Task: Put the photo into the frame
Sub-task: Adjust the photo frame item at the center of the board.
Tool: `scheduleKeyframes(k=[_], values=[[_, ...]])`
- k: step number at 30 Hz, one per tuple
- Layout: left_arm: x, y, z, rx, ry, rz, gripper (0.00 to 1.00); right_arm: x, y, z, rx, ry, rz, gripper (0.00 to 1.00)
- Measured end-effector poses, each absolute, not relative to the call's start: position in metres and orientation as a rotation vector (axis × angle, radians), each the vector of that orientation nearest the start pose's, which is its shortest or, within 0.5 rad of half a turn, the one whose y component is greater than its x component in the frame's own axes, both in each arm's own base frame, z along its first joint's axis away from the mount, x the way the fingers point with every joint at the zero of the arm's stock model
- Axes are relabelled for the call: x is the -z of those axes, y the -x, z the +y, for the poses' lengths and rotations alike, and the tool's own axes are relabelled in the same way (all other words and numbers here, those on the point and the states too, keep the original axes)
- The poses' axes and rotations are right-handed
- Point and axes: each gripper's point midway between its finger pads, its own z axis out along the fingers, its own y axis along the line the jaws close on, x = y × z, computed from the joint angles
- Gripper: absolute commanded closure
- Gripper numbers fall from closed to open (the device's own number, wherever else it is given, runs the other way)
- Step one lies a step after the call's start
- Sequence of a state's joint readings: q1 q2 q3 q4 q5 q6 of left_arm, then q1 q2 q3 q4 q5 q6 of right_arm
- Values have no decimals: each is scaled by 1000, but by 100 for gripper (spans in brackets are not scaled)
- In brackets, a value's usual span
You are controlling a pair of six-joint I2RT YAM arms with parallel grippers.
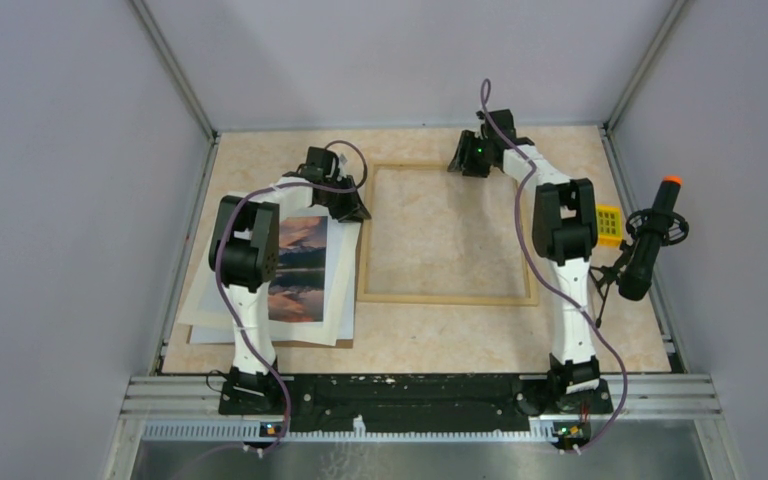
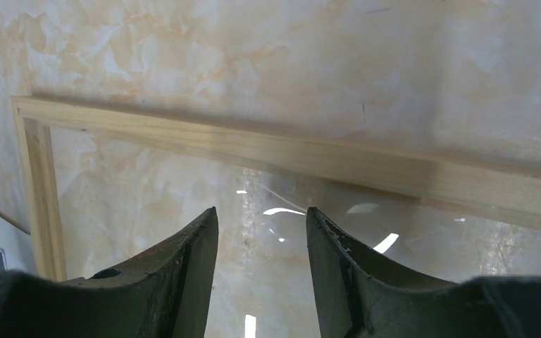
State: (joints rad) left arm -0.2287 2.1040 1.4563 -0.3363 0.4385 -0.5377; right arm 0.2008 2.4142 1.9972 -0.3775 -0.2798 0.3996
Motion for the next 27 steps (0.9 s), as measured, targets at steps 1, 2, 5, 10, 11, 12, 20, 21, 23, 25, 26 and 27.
scheduleKeyframes(k=[1, 2, 5, 10, 11, 12, 20, 21, 23, 25, 26, 27], values=[[-35, -446, -200, 843, 230, 2631, 68, -47, -577, 183, -615, -96, 2418, 51], [-35, -446, -200, 844, 231, 2631, 68, -46, -575, 183, -613, -95, 2422, 51], [-35, -446, -200, 846, 233, 2630, 68, -46, -568, 182, -615, -87, 2430, 50], [-35, -446, -201, 856, 231, 2628, 68, -54, -568, 181, -610, -64, 2412, 48], [-35, -446, -201, 856, 231, 2627, 68, -54, -568, 180, -605, -62, 2409, 47], [-35, -446, -201, 856, 231, 2626, 68, -55, -569, 180, -601, -62, 2406, 47], [-35, -446, -201, 858, 229, 2626, 63, -82, -595, 183, -595, -56, 2321, 47], [-35, -446, -201, 860, 227, 2625, 62, -87, -600, 184, -598, -53, 2304, 47], [-36, -446, -202, 862, 225, 2623, 62, -90, -609, 186, -602, -53, 2281, 46], [-36, -446, -202, 864, 223, 2623, 62, -88, -612, 186, -604, -55, 2277, 46], [-36, -446, -202, 865, 222, 2622, 62, -84, -613, 187, -604, -56, 2282, 46], [-36, -446, -202, 865, 221, 2622, 62, -80, -615, 187, -603, -58, 2286, 46]])
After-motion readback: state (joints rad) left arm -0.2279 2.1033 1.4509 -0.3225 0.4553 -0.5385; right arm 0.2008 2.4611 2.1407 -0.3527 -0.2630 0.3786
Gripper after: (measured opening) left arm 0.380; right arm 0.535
